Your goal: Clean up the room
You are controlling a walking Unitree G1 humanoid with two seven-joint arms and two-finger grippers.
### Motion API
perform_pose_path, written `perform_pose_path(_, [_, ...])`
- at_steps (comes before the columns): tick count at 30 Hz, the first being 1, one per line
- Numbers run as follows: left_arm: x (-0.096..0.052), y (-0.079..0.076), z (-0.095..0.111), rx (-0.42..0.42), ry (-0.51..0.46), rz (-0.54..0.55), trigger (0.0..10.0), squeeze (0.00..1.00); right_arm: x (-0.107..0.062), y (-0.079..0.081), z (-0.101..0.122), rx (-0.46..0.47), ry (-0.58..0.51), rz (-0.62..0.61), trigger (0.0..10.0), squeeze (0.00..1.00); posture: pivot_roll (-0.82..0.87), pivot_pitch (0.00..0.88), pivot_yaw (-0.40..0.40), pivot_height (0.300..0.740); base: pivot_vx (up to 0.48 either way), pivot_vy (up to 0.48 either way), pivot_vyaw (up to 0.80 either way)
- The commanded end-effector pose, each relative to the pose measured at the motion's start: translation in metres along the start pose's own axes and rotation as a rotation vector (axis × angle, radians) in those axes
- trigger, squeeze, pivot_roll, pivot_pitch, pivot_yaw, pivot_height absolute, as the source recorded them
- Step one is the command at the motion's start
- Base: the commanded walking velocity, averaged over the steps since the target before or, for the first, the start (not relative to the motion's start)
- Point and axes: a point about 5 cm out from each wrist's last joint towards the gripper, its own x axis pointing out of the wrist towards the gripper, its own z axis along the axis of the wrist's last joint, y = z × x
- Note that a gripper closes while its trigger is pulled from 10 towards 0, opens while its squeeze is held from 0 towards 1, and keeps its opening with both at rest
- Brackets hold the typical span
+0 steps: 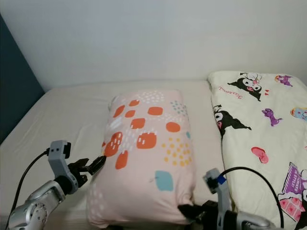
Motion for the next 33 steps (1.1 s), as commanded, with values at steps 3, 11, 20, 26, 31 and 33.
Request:
perform_pose_path(3, [-0.003,0.002,-0.006,0.012,0.022,0.010,10.0,0.00,-0.009,-0.015,0.010,-0.014,-0.040,-0.098,0.0,0.00,0.06,0.160,0.014,0.599,0.000,0.000,0.00])
perform_pose_path(11, [-0.004,0.003,-0.004,0.018,0.017,0.016,10.0,0.00,-0.016,-0.017,0.016,-0.038,-0.018,-0.088,0.0,0.00,0.06,0.153,0.014,0.599,0.000,0.000,0.00])
perform_pose_path(20, [-0.002,0.007,-0.003,0.027,0.018,0.036,10.0,0.00,-0.015,-0.005,0.008,-0.095,0.041,0.011,10.0,1.00,0.07,0.157,0.015,0.599,0.000,0.000,0.00])
perform_pose_path(26, [0.005,0.013,0.007,-0.002,-0.015,0.071,10.0,0.00,-0.029,0.010,0.032,-0.106,-0.043,0.163,10.0,1.00,0.06,0.156,0.012,0.599,0.000,0.000,0.00])
perform_pose_path(31, [0.008,0.015,0.017,-0.019,-0.047,0.072,10.0,0.00,-0.041,0.019,0.049,-0.132,-0.091,0.248,10.0,1.00,0.06,0.156,0.013,0.599,0.000,0.000,0.00])
perform_pose_path(33, [0.008,0.015,0.020,-0.027,-0.057,0.070,10.0,0.00,-0.045,0.022,0.054,-0.147,-0.093,0.275,10.0,1.00,0.06,0.156,0.013,0.599,0.000,0.000,0.00])
